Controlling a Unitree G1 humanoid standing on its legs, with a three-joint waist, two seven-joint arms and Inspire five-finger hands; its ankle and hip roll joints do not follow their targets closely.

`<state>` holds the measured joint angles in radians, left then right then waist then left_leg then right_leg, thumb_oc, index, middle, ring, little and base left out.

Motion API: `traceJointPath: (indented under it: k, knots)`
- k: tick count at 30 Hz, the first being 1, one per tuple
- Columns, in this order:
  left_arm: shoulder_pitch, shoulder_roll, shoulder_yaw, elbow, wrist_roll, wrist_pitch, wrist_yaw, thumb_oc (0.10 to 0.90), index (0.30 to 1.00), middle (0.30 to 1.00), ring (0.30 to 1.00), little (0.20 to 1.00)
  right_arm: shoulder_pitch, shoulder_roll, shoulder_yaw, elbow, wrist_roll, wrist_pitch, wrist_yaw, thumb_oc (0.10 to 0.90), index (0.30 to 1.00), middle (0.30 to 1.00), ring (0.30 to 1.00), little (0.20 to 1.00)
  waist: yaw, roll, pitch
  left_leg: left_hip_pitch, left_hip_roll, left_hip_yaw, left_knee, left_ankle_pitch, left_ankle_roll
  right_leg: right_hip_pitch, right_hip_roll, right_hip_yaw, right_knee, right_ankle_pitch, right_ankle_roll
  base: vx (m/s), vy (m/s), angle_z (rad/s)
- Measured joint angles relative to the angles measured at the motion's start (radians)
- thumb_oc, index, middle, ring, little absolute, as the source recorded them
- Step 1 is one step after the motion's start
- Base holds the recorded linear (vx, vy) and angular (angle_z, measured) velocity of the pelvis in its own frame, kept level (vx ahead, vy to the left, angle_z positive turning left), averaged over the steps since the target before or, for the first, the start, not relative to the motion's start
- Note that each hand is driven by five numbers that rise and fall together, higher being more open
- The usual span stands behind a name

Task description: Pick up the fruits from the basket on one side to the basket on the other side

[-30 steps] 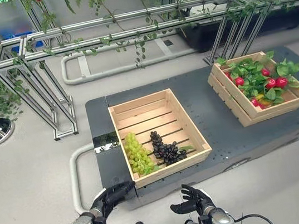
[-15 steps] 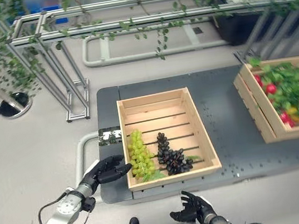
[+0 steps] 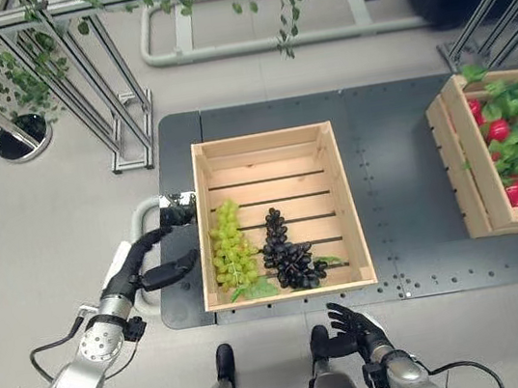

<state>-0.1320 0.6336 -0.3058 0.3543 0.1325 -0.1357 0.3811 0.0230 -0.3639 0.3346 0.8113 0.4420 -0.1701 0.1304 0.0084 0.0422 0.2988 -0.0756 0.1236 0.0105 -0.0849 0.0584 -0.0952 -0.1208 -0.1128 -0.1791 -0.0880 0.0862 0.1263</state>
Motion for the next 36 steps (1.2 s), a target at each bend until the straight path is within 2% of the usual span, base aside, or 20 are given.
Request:
traceJointPath:
  k: [4, 7, 8, 11, 12, 14, 15, 19, 26, 31, 36]
  knots:
    - [-0.088, 0.056, -0.014, 0.002, 0.177, 0.048, 0.18, 0.8, 0.9, 0.9, 0.9, 0.9, -0.02, -0.015, 0.013, -0.007, 0.04, -0.013, 0.0, 0.8, 0.9, 0.9, 0.9, 0.9, 0.0, 0.002, 0.025, -0.021, -0.005, -0.002, 0.0, 0.001, 0.002, -0.022, -0.004, 0.003, 0.0, 0.002, 0.003, -0.05, 0.034, 0.0]
    - [-0.168, 0.098, -0.06, 0.003, 0.276, 0.079, 0.257, 0.8, 0.9, 0.9, 0.9, 0.9, -0.03, -0.038, 0.032, -0.027, 0.048, -0.018, 0.0, 0.8, 0.9, 0.9, 0.9, 0.9, -0.007, 0.002, 0.033, -0.042, -0.007, -0.001, 0.003, 0.002, 0.003, -0.045, -0.006, 0.006, 0.004, 0.003, 0.005, -0.06, 0.033, -0.01]
    - [-0.23, 0.133, -0.109, 0.007, 0.318, 0.099, 0.281, 0.8, 0.9, 0.9, 0.9, 0.9, -0.048, -0.046, 0.037, -0.03, 0.072, -0.02, 0.001, 0.8, 0.9, 0.9, 0.9, 0.9, -0.016, 0.003, 0.055, -0.045, -0.009, -0.001, 0.009, 0.002, 0.003, -0.046, -0.008, 0.007, 0.006, 0.004, 0.005, 0.0, 0.0, 0.0]
    - [-0.347, 0.2, -0.203, 0.008, 0.417, 0.123, 0.284, 0.8, 0.9, 0.9, 0.9, 0.9, -0.09, -0.058, 0.038, -0.034, 0.085, -0.027, 0.001, 0.8, 0.9, 0.9, 0.9, 0.9, -0.039, 0.008, 0.099, -0.062, -0.014, 0.001, 0.018, 0.002, 0.003, -0.064, -0.012, 0.014, 0.014, 0.006, 0.008, -0.02, 0.028, -0.06]
    - [-0.378, 0.201, -0.228, 0.006, 0.453, 0.132, 0.286, 0.8, 0.9, 0.9, 0.9, 0.9, -0.103, -0.062, 0.037, -0.037, 0.088, -0.029, 0.001, 0.8, 0.9, 0.9, 0.9, 0.9, -0.053, 0.014, 0.106, -0.07, -0.016, 0.008, 0.021, 0.002, 0.003, -0.08, -0.015, 0.023, 0.02, 0.007, 0.008, -0.02, 0.054, -0.15]
    - [-0.443, 0.214, -0.295, 0.005, 0.506, 0.152, 0.284, 0.8, 0.9, 0.9, 0.9, 0.9, -0.111, -0.079, 0.038, -0.057, 0.115, -0.031, 0.001, 0.8, 0.9, 0.9, 0.9, 0.9, -0.054, 0.021, 0.127, -0.076, -0.021, 0.024, 0.031, 0.002, 0.003, -0.093, -0.02, 0.041, 0.028, 0.008, 0.009, -0.03, 0.076, -0.21]
    - [-0.473, 0.215, -0.318, 0.001, 0.532, 0.163, 0.284, 0.8, 0.9, 0.9, 0.9, 0.9, -0.126, -0.091, 0.038, -0.062, 0.117, -0.031, 0.001, 0.8, 0.9, 0.9, 0.9, 0.9, -0.074, 0.033, 0.144, -0.081, -0.024, 0.026, 0.035, 0.002, 0.003, -0.105, -0.024, 0.046, 0.04, 0.008, 0.009, -0.01, 0.071, -0.12]
    - [-0.544, 0.215, -0.373, -0.002, 0.588, 0.179, 0.273, 0.8, 0.9, 0.9, 0.9, 0.9, -0.168, -0.103, 0.038, -0.071, 0.117, -0.031, 0.002, 0.8, 0.9, 0.9, 0.9, 0.9, -0.107, 0.05, 0.184, -0.082, -0.031, 0.03, 0.04, 0.002, 0.003, -0.113, -0.03, 0.062, 0.044, 0.009, 0.011, 0.02, 0.051, -0.11]
    - [-0.617, 0.213, -0.471, -0.066, 0.636, 0.192, 0.122, 0.8, 0.9, 0.9, 0.9, 0.9, -0.178, -0.116, 0.038, -0.08, 0.128, -0.021, 0.003, 0.8, 0.9, 0.9, 0.9, 0.9, -0.113, 0.064, 0.191, -0.079, -0.037, 0.052, 0.045, 0.002, 0.003, -0.128, -0.033, 0.084, 0.062, 0.01, 0.012, 0.0, 0.012, -0.05]
    - [-0.65, 0.214, -0.559, -0.1, 0.662, 0.217, -0.105, 0.8, 0.9, 0.9, 0.9, 0.9, -0.19, -0.114, 0.038, -0.07, 0.173, -0.008, 0.005, 0.8, 0.9, 0.9, 0.9, 0.9, -0.128, 0.078, 0.198, -0.082, -0.04, 0.054, 0.047, 0.0, 0.007, -0.138, -0.037, 0.091, 0.074, 0.011, 0.015, 0.01, 0.003, -0.01]
    - [-0.702, 0.214, -0.6, -0.148, 0.66, 0.246, -0.331, 0.8, 0.9, 0.9, 0.9, 0.9, -0.207, -0.114, 0.041, -0.064, 0.196, 0.004, 0.006, 0.8, 0.9, 0.9, 0.9, 0.9, -0.129, 0.092, 0.208, -0.128, -0.043, 0.052, 0.063, 0.007, 0.016, -0.189, -0.04, 0.095, 0.1, 0.013, 0.017, -0.01, -0.006, 0.0]
